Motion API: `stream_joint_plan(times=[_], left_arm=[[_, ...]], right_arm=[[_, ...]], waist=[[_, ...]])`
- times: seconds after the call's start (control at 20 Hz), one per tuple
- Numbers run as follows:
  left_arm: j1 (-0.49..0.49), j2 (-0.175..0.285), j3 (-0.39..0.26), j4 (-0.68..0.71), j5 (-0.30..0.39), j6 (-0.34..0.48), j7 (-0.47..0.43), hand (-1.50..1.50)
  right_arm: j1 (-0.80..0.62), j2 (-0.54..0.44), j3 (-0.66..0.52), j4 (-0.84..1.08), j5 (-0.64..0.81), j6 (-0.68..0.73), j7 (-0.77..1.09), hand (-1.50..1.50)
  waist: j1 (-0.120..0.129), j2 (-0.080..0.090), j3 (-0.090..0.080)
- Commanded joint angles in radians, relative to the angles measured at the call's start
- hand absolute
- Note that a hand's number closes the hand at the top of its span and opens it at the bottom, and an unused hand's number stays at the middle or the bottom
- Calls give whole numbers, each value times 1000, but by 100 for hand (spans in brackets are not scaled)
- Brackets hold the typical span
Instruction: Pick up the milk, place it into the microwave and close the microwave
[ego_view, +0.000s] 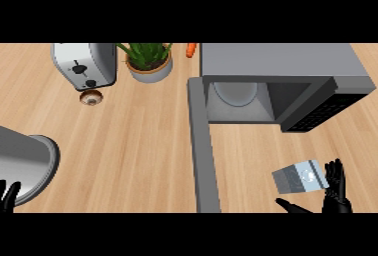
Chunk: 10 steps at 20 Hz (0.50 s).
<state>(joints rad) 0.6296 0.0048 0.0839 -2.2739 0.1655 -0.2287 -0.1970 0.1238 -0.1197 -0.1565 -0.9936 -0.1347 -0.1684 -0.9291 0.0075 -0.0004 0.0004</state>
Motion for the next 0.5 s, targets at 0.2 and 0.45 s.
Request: stream_joint_plan(times=[0.2,0.45], left_arm=[[-5,-4,-94,-23,-69,71,7,-150],[-8,-2,35,45,16,-19,-40,-150]], right_arm=[[-65,-22,-21,184,-29,138,-88,-150],[-159,-20,-71,356,-25,113,-209,-150]], waist=[[-3,0,0],[0,0,0]])
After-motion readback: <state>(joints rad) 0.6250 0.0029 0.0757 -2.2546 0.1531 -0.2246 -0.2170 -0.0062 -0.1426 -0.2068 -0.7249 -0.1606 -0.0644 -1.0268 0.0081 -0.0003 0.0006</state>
